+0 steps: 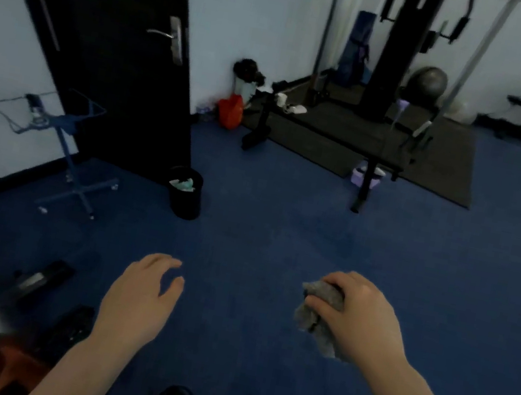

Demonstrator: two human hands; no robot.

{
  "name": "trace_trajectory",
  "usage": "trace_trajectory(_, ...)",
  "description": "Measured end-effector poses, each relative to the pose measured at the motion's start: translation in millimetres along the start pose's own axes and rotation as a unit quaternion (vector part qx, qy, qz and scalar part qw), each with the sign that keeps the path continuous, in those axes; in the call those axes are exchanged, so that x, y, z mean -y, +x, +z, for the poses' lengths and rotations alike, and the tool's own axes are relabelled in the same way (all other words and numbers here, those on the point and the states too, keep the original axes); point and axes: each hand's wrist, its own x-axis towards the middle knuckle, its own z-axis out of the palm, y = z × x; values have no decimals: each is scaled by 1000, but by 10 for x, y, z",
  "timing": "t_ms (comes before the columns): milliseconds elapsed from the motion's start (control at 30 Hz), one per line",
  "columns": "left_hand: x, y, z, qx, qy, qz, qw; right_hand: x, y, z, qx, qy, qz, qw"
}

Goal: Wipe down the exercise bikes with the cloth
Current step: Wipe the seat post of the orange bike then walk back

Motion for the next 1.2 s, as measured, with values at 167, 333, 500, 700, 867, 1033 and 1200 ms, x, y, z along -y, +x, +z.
trace_trajectory(167,-208,547,-32,-76,20,-78,994,-245,939,-174,8,10,-71,997)
trace_trajectory(333,-366,838,3,-132,32,-115,984,-55,1744,-17,52,26,-155,986)
trace_trajectory(500,-96,1097,64,-146,48,-192,969,452,2405,341,92,48,-246,964)
trace_trajectory(700,345,1919,-29,-200,23,-243,949,973,3392,744,113,47,-294,948)
trace_trajectory(867,584,2761,-249,-220,24,-253,942,1373,4228,1012,137,49,-283,948)
trace_trajectory(1033,719,3495,-442,-231,39,-255,938,1835,4927,1286,142,75,-302,940)
trace_trajectory(1200,940,4064,-399,-203,43,-254,945,2206,5593,1709,160,91,-302,936)
